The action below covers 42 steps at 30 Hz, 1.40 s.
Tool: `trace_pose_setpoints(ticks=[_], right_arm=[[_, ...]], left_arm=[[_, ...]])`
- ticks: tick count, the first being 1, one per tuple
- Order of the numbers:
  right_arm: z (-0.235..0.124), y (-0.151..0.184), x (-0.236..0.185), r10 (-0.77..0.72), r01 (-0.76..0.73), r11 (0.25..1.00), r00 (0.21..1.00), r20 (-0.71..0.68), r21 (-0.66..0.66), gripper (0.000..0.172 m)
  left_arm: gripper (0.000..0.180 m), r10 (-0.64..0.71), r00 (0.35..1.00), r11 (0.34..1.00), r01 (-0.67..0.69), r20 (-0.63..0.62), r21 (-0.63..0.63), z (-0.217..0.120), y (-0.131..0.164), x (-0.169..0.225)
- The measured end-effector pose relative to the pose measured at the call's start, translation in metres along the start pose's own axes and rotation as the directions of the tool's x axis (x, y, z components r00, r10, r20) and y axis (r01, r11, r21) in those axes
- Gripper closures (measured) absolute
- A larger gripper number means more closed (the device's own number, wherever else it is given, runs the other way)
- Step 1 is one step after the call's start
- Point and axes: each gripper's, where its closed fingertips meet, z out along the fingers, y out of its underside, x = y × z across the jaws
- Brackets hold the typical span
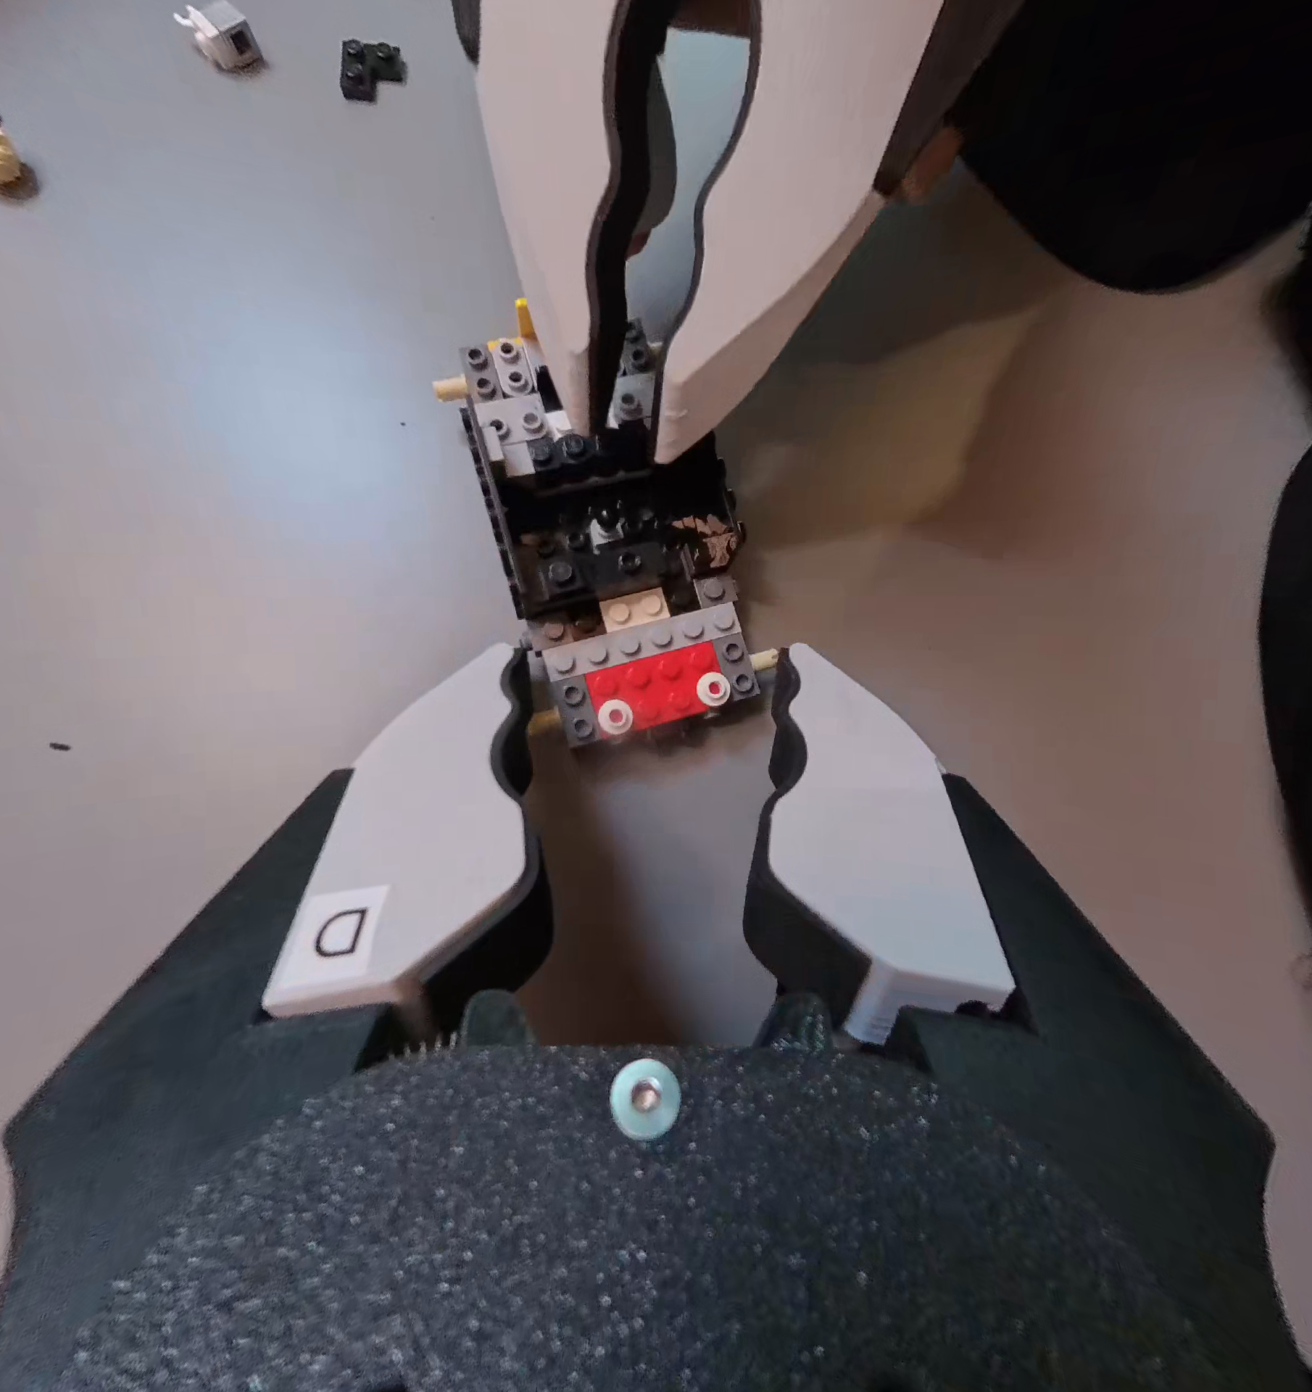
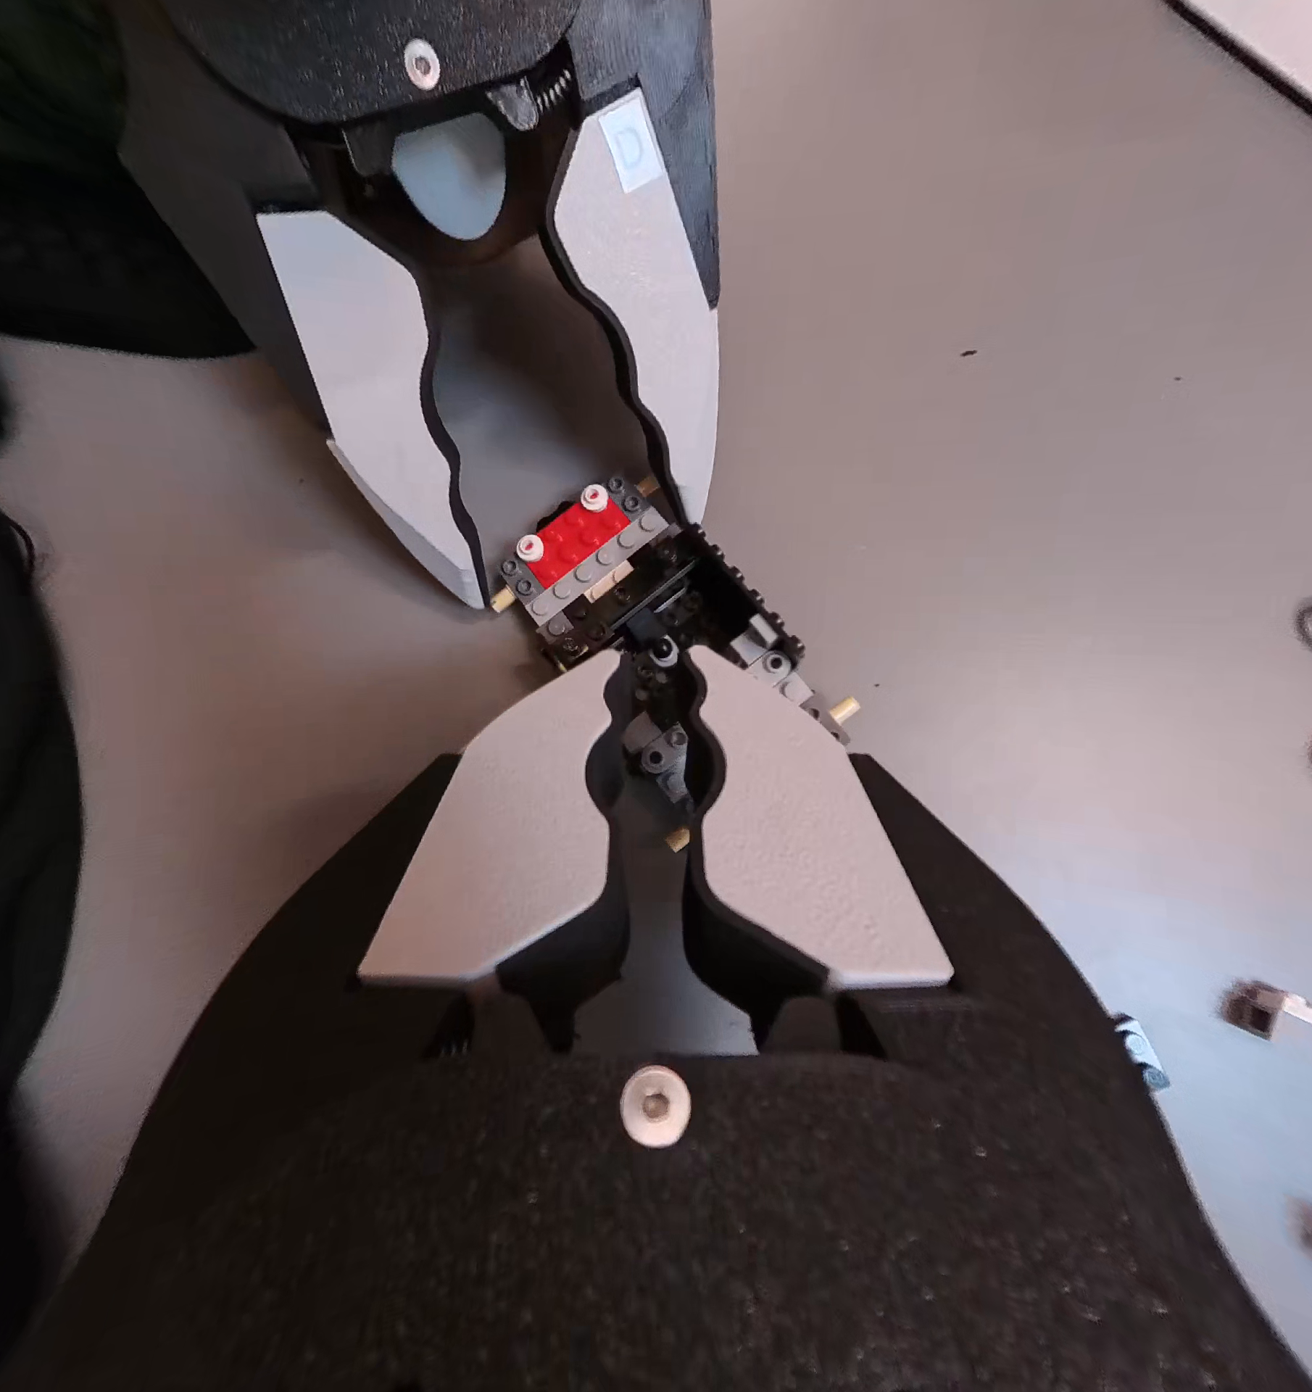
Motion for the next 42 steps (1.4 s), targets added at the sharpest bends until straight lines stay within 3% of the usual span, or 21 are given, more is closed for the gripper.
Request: trace_pose_setpoints(ticks=[11, 19, 24, 30, 34, 42], right_arm=[[0.005, 0.007, -0.008, -0.05, 0.051, 0.999, 0.998, 0.04, -0.012, 0.16], [-0.001, 0.0, -0.001, -0.028, 0.026, 0.997, 0.999, 0.025, 0.068, 0.16], [-0.026, -0.016, 0.04, 0.039, -0.008, 0.975, 0.99, -0.136, 0.223, 0.153], [-0.059, -0.008, 0.1, 0.158, -0.032, 0.944, 0.917, -0.366, 0.328, 0.153], [-0.05, -0.006, 0.129, 0.126, -0.024, 0.969, 0.905, -0.406, 0.246, 0.153], [0.005, -0.005, 0.18, 0.019, -0.046, 0.997, 0.922, -0.387, -0.061, 0.15]], left_arm=[[0.125, 0.1, 0.993, 0.995, -0.1, 0.063, -0.015, -0.001, -0.003, -0.002], [0.127, 0.067, 0.997, 0.998, -0.067, 0.039, 0.009, -0.001, -0.003, -0.003], [0.116, 0.023, 1.0, 0.994, -0.023, 0.001, 0.11, -0.01, -0.015, -0.002], [0.13, -0.035, 0.995, 0.971, 0.011, 0.098, 0.239, -0.03, -0.031, -0.024], [0.144, -0.081, 0.984, 0.954, 0.03, 0.159, 0.298, -0.04, -0.035, -0.039], [0.149, -0.066, 0.968, 0.954, -0.01, 0.243, 0.299, -0.045, -0.033, -0.049]])
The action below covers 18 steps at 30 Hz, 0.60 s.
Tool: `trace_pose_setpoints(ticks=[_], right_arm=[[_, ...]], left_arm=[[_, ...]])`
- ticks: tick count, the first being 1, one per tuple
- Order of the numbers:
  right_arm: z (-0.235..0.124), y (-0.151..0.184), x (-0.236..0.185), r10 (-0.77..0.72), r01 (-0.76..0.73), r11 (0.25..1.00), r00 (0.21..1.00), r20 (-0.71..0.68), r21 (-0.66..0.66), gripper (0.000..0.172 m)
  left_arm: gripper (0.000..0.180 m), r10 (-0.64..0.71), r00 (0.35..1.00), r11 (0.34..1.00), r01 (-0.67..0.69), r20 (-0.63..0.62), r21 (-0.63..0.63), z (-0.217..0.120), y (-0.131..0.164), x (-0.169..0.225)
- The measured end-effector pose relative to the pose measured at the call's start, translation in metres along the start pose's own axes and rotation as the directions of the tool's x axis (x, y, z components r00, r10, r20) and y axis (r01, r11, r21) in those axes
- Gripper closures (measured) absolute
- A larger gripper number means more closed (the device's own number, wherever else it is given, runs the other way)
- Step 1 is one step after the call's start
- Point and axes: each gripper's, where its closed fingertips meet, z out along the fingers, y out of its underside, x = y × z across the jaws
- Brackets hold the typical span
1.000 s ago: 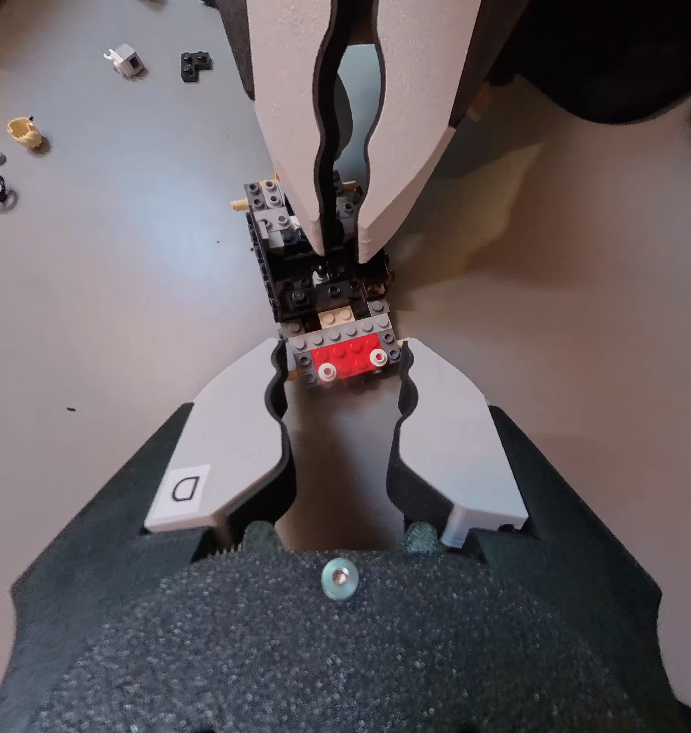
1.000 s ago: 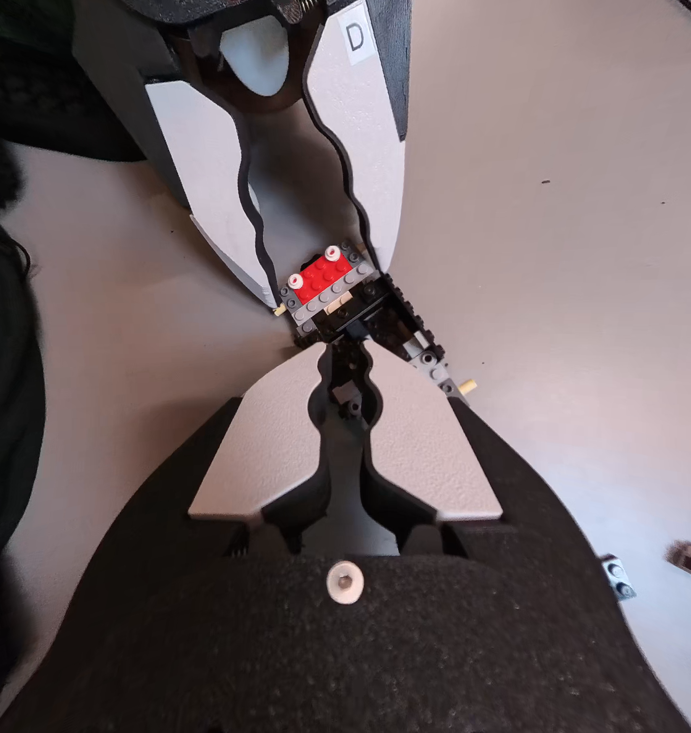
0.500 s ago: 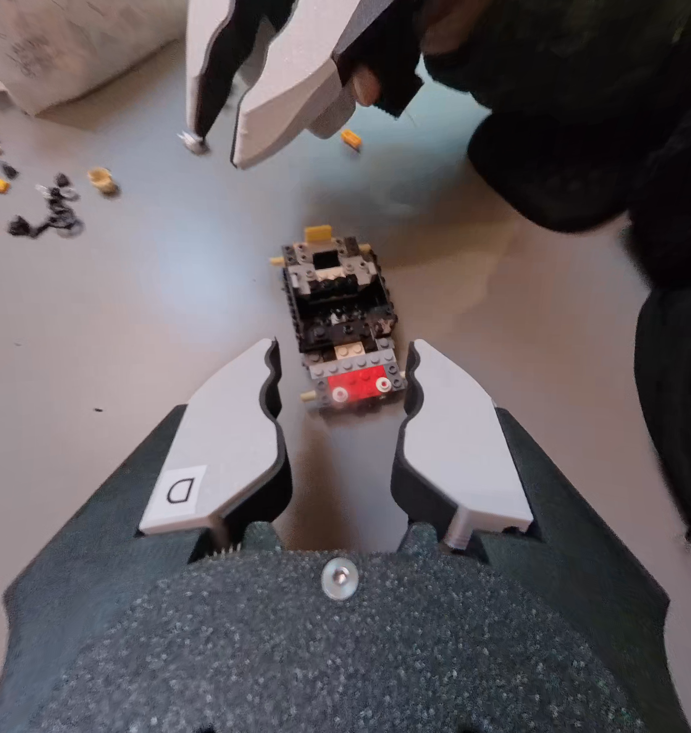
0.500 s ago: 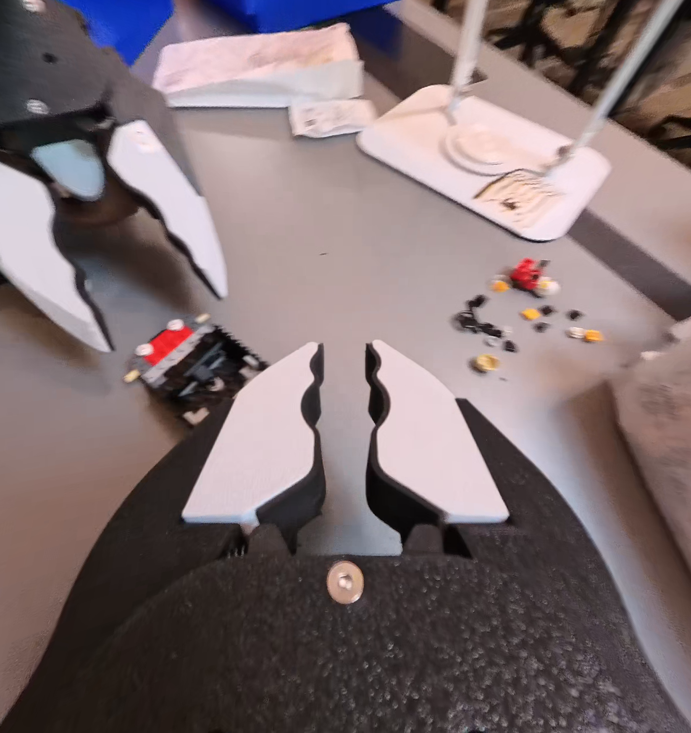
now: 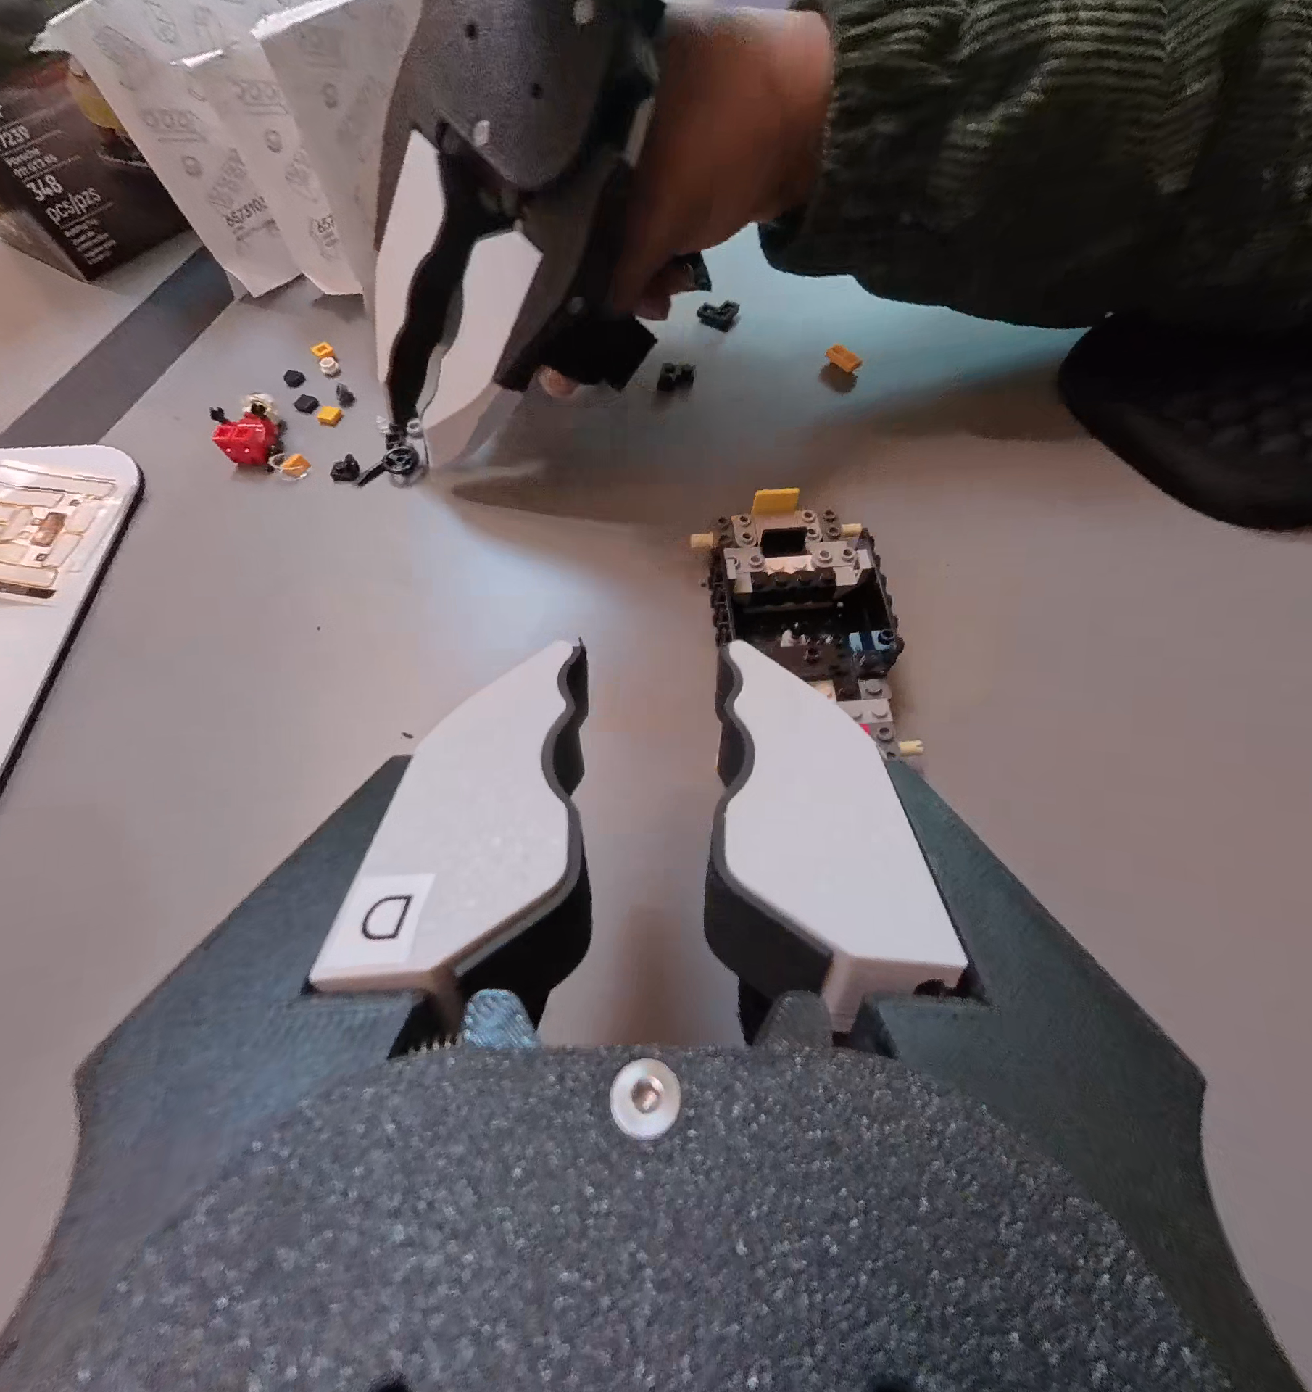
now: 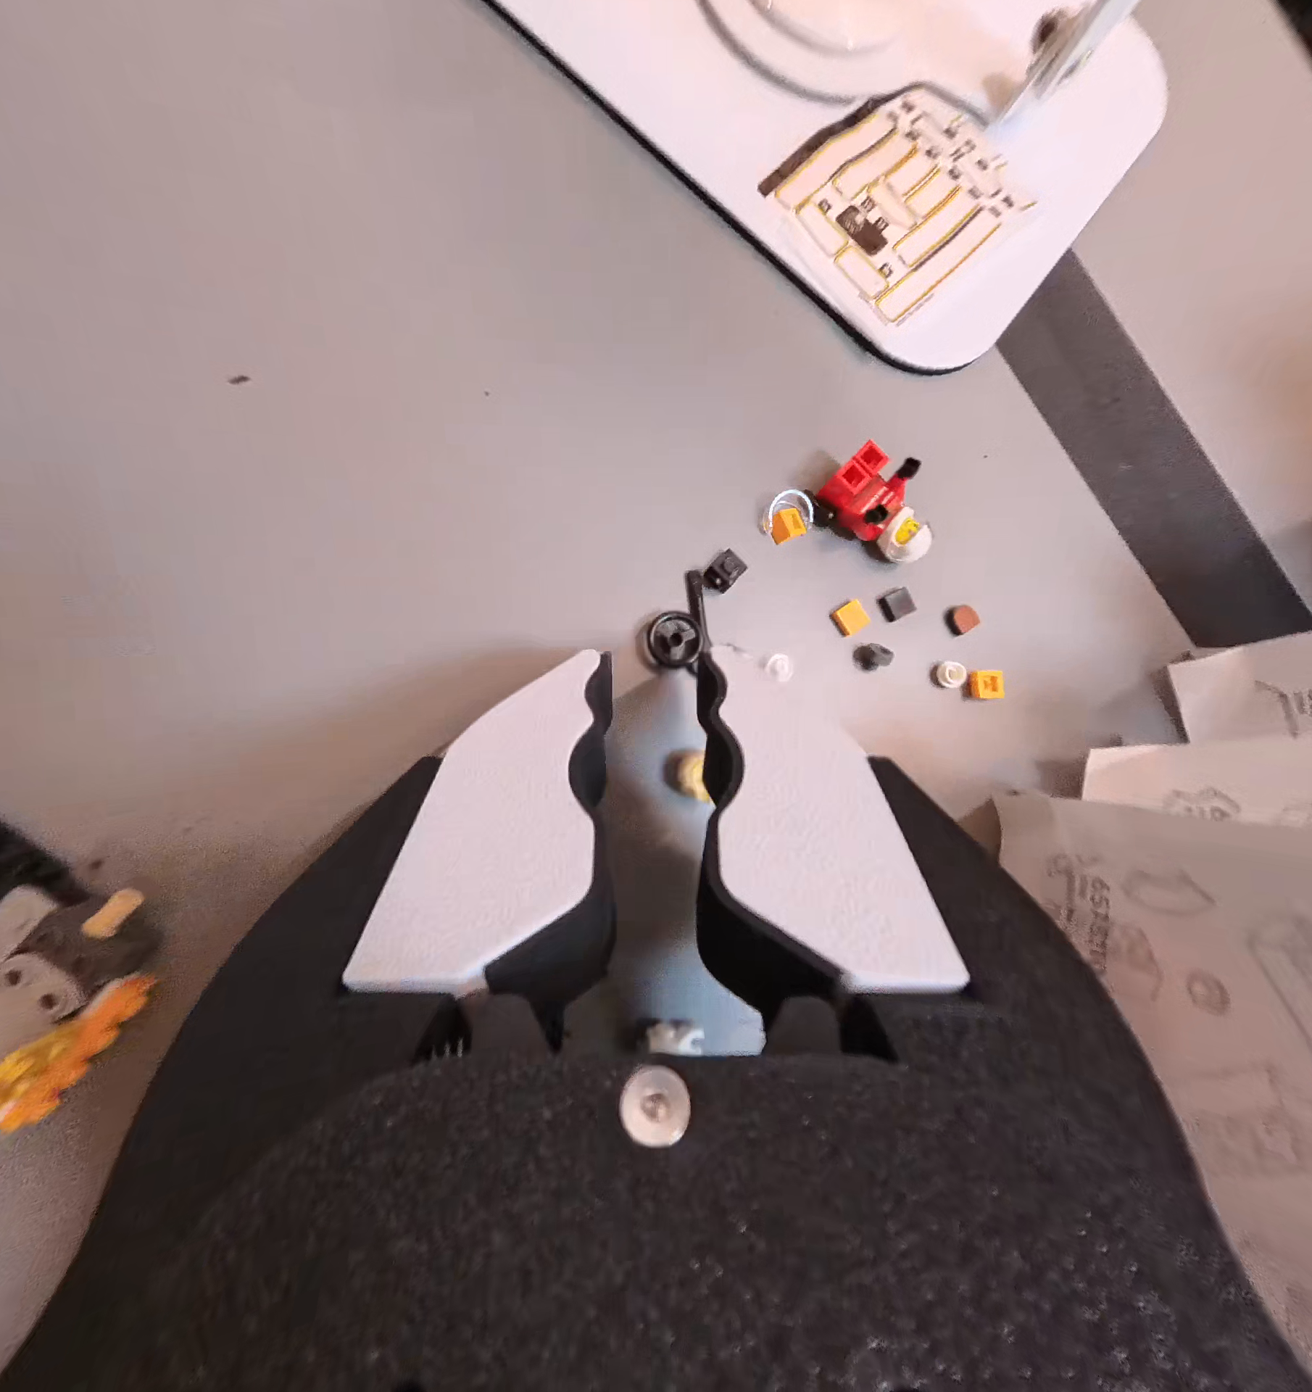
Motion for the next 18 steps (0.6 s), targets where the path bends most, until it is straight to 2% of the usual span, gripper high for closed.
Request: trace_pose_setpoints(ticks=[2, 10, 11, 12, 13, 16, 18], right_arm=[[0.01, 0.004, 0.005, -0.008, 0.008, 0.998, 1.0, -0.002, -0.059, 0.152], [0.013, -0.001, 0.002, -0.049, 0.05, 0.998, 0.998, 0.037, -0.035, 0.158], [0.009, -0.004, -0.002, -0.055, 0.055, 0.998, 0.997, 0.05, 0.003, 0.158], [0.004, -0.01, -0.009, -0.05, 0.046, 0.998, 0.996, 0.079, 0.053, 0.17], [-0.006, -0.018, -0.019, -0.033, 0.017, 0.992, 0.991, 0.128, 0.123, 0.17], [-0.047, -0.05, -0.062, 0.047, -0.185, 0.926, 0.922, 0.385, 0.33, 0.17], [-0.073, -0.063, -0.084, 0.062, -0.3, 0.865, 0.86, 0.507, 0.402, 0.17]], left_arm=[[0.149, 0.005, 1.0, 1.0, -0.005, 0.006, -0.004, 0.0, 0.002, -0.002], [0.151, 0.005, 1.0, 1.0, -0.005, 0.024, 0.003, -0.003, 0.005, -0.01], [0.152, -0.005, 0.999, 1.0, 0.004, 0.033, 0.013, -0.004, 0.004, -0.012], [0.152, -0.018, 0.999, 0.999, 0.016, 0.042, 0.027, -0.006, 0.002, -0.015], [0.152, -0.031, 0.998, 0.998, 0.029, 0.052, 0.047, -0.008, -0.001, -0.017], [0.154, -0.084, 0.994, 0.989, 0.075, 0.065, 0.13, -0.014, -0.014, -0.022], [0.155, -0.127, 0.991, 0.976, 0.117, 0.049, 0.182, -0.017, -0.022, -0.022]])
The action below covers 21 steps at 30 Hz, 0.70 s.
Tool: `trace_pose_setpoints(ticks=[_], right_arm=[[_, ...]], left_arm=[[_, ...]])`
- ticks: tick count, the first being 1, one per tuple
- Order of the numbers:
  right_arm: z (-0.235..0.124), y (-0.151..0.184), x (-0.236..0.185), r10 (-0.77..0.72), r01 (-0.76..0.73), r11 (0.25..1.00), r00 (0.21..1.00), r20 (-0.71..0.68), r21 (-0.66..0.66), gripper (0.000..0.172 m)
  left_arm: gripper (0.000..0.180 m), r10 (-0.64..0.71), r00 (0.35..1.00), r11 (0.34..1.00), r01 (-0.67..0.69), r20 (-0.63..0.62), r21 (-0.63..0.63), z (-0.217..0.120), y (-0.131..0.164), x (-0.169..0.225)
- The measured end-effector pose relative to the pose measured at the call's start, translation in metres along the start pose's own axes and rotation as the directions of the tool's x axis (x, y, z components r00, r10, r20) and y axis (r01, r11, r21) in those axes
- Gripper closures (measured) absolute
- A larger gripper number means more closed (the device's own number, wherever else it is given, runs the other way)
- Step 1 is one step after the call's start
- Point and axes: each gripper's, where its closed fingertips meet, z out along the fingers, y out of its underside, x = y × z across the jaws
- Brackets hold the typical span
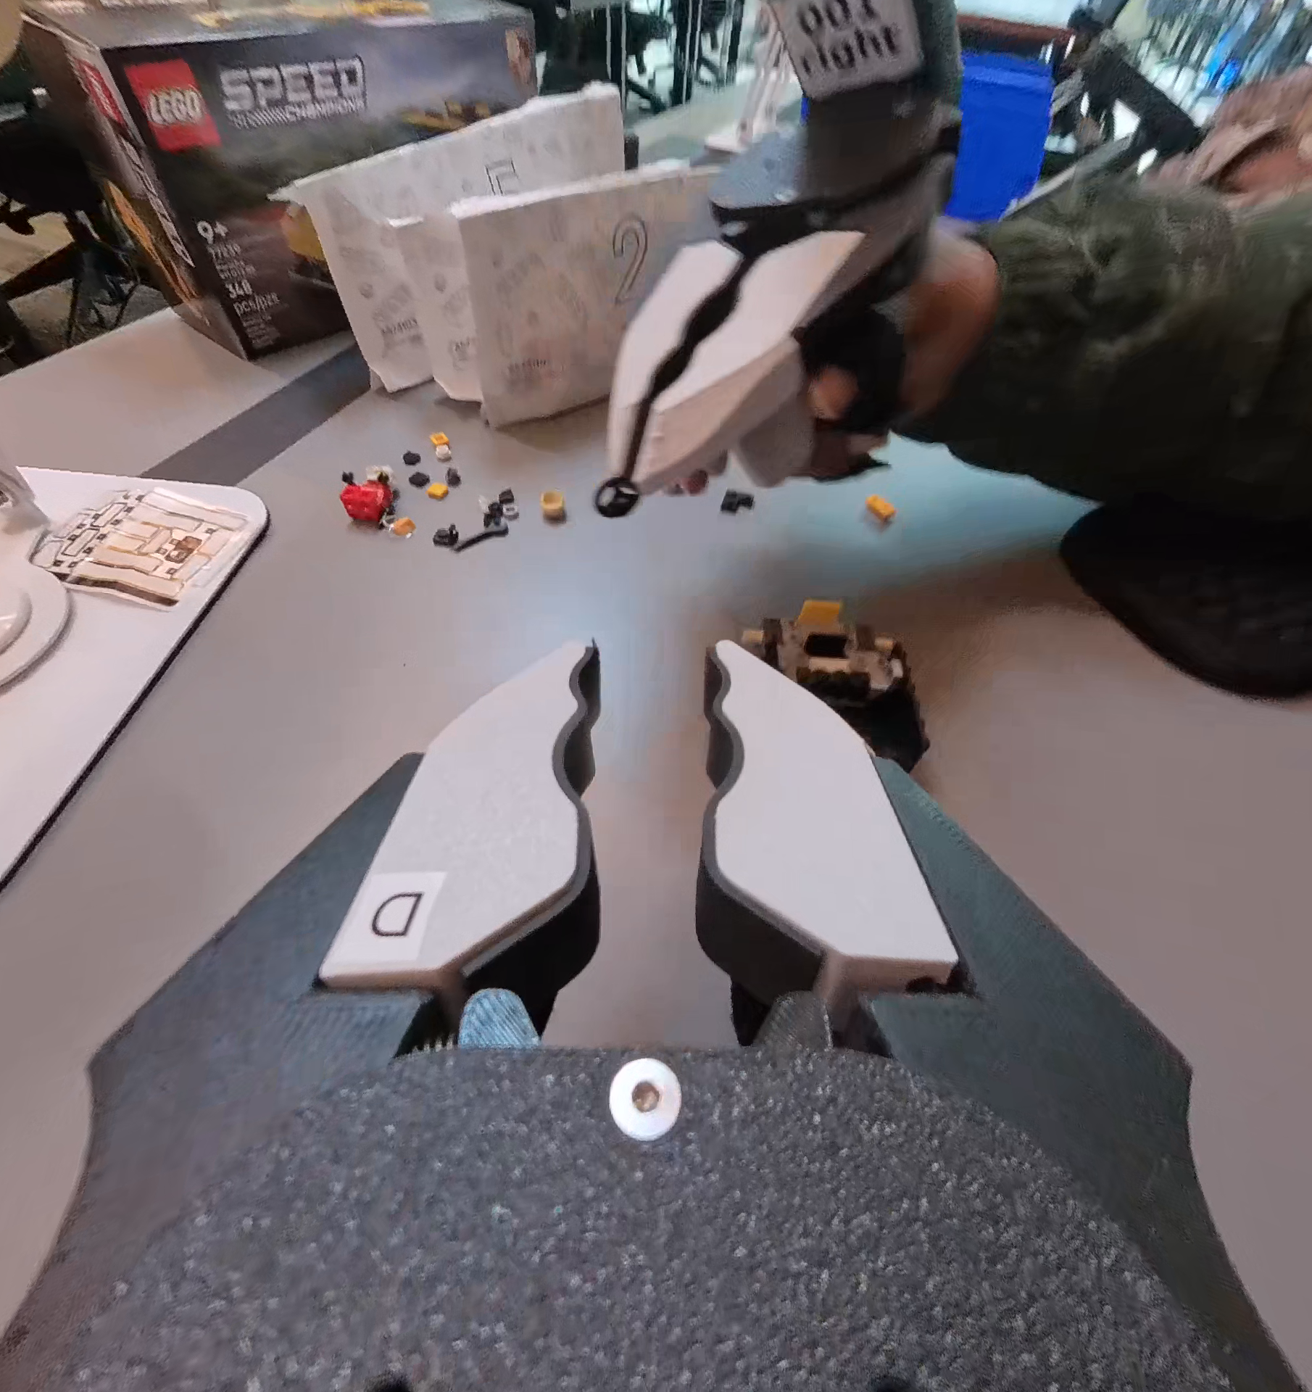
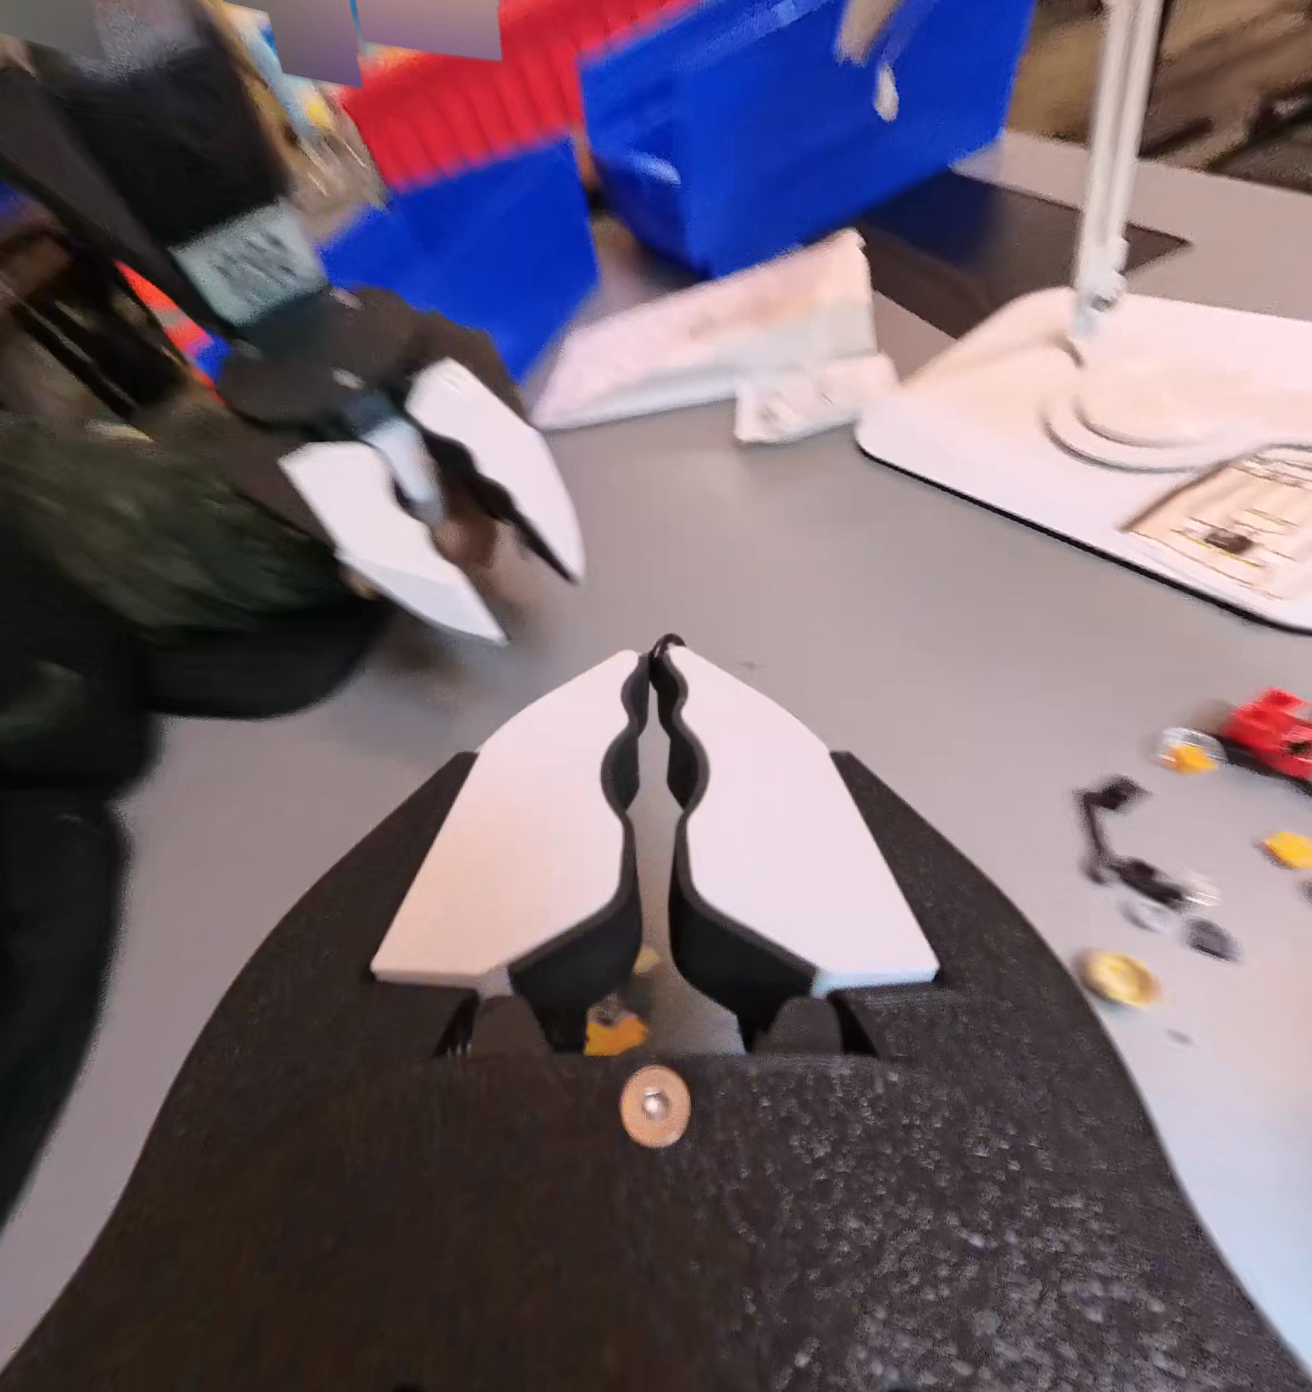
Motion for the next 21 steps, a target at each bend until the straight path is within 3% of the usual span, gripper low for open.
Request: trace_pose_setpoints(ticks=[7, 11, 14, 17, 21], right_arm=[[0.001, -0.015, -0.049, 0.066, -0.084, 0.98, 0.992, 0.106, 0.179, 0.17], [0.004, -0.018, -0.061, 0.05, -0.075, 0.979, 0.99, 0.133, 0.191, 0.17], [0.004, -0.018, -0.067, 0.045, -0.079, 0.976, 0.985, 0.165, 0.202, 0.17], [0.002, -0.017, -0.076, 0.034, -0.082, 0.976, 0.972, 0.232, 0.201, 0.17], [0.0, -0.015, -0.087, -0.008, -0.05, 0.979, 0.958, 0.285, 0.197, 0.171]], left_arm=[[0.163, -0.063, 0.996, 0.991, 0.071, -0.066, 0.117, -0.002, -0.026, 0.021], [0.168, -0.01, 0.999, 0.99, 0.016, -0.045, 0.139, -0.003, -0.032, 0.027], [0.163, 0.004, 1.0, 0.989, -0.001, -0.025, 0.146, -0.004, -0.034, 0.026], [0.158, 0.039, 0.993, 0.986, -0.021, -0.107, 0.164, -0.004, -0.036, 0.038], [0.17, 0.113, 0.98, 0.982, -0.086, -0.161, 0.166, -0.005, -0.034, 0.052]])
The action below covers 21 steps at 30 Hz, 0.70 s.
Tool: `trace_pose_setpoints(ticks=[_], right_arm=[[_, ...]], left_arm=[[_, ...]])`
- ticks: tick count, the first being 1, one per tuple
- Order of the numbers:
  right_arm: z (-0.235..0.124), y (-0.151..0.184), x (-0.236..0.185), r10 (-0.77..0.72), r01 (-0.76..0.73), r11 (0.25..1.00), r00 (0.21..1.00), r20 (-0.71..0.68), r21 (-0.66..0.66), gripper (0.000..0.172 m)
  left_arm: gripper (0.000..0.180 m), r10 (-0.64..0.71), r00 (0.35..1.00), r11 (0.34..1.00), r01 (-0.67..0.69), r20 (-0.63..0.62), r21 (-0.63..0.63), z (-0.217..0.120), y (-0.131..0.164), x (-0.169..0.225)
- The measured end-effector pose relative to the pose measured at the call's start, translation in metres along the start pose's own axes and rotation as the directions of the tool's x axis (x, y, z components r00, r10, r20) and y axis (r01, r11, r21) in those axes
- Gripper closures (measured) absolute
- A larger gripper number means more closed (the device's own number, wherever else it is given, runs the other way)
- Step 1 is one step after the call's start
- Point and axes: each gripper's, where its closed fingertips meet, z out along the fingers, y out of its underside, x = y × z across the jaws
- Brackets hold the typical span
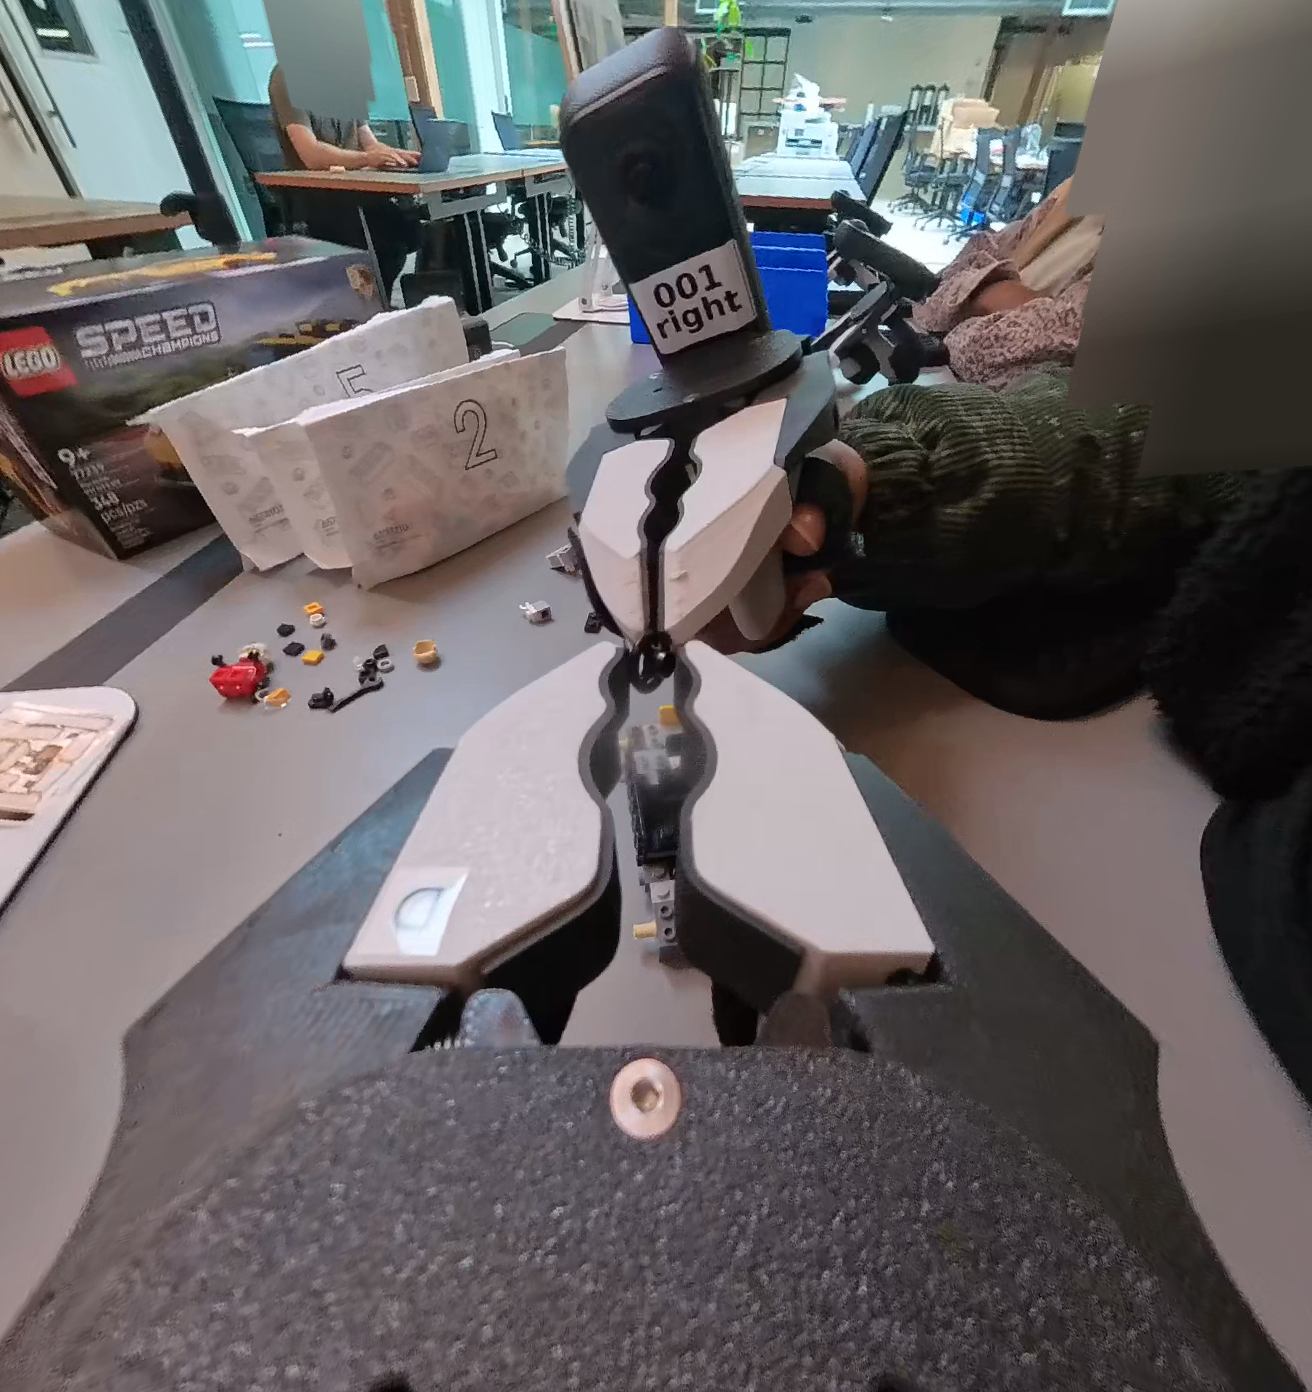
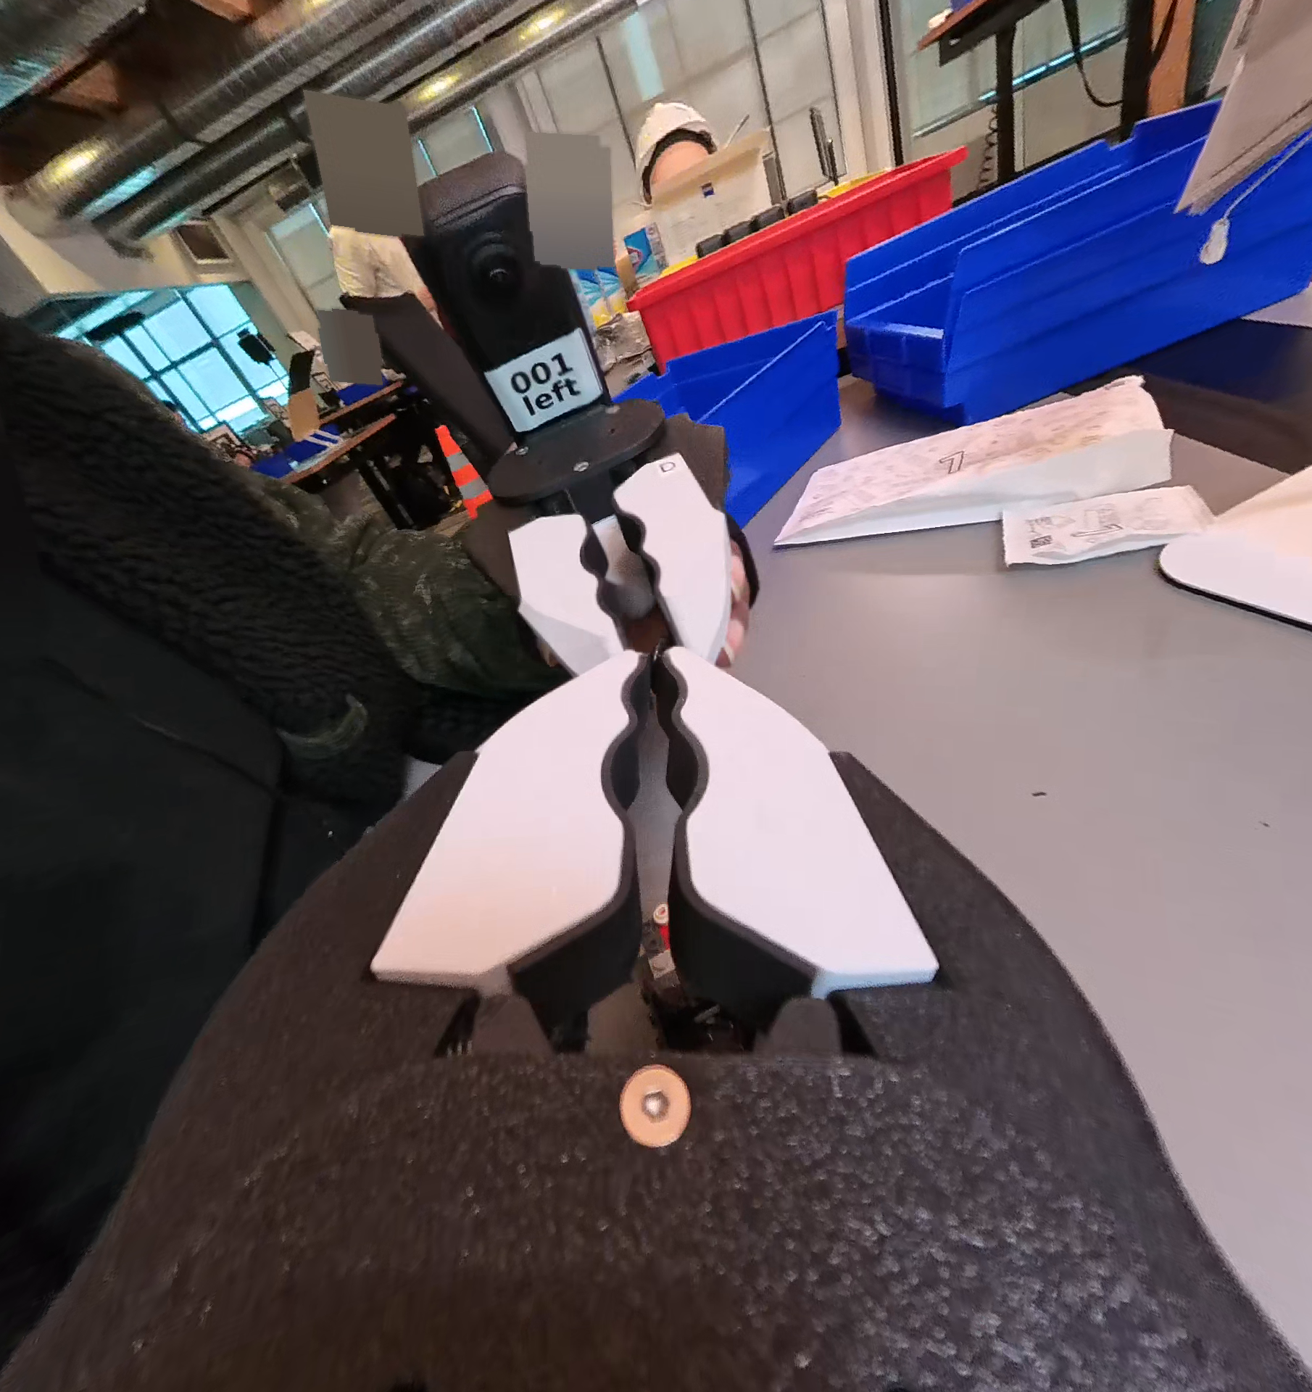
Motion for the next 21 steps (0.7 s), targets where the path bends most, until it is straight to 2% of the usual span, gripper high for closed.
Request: trace_pose_setpoints(ticks=[4, 6, 7, 10, 13, 15, 16, 18, 21], right_arm=[[-0.006, -0.007, 0.002, -0.044, 0.044, 0.999, 0.999, -0.025, 0.024, 0.171], [-0.018, -0.019, 0.007, -0.062, 0.068, 0.995, 0.996, -0.069, 0.078, 0.165], [-0.027, -0.027, 0.013, -0.072, 0.085, 0.991, 0.99, -0.12, 0.107, 0.163], [-0.062, -0.044, 0.039, -0.132, 0.189, 0.973, 0.927, -0.351, 0.133, 0.159], [-0.101, -0.061, 0.062, -0.154, 0.279, 0.949, 0.816, -0.557, 0.146, 0.158], [-0.119, -0.068, 0.07, -0.129, 0.299, 0.939, 0.767, -0.629, 0.172, 0.157], [-0.126, -0.07, 0.074, -0.111, 0.298, 0.937, 0.75, -0.652, 0.184, 0.157], [-0.134, -0.07, 0.078, -0.083, 0.29, 0.935, 0.736, -0.672, 0.202, 0.157], [-0.134, -0.068, 0.082, -0.058, 0.266, 0.941, 0.736, -0.675, 0.209, 0.157]], left_arm=[[0.171, 0.026, 0.999, 0.999, -0.025, 0.029, -0.022, -0.007, -0.003, -0.004], [0.172, 0.07, 0.99, 0.996, -0.064, 0.122, -0.054, -0.021, -0.01, -0.019], [0.172, 0.105, 0.972, 0.992, -0.086, 0.209, -0.097, -0.035, -0.015, -0.033], [0.172, 0.25, 0.824, 0.955, -0.122, 0.509, -0.272, -0.105, -0.033, -0.076], [0.172, 0.25, 0.652, 0.912, 0.089, 0.716, -0.4, -0.194, -0.021, -0.1], [0.171, 0.22, 0.533, 0.893, 0.227, 0.817, -0.388, -0.248, -0.005, -0.105], [0.172, 0.184, 0.498, 0.891, 0.279, 0.848, -0.357, -0.268, 0.004, -0.104], [0.172, 0.11, 0.448, 0.894, 0.345, 0.887, -0.285, -0.296, 0.022, -0.103], [0.172, 0.101, 0.383, 0.863, 0.425, 0.918, -0.272, -0.326, 0.048, -0.099]])
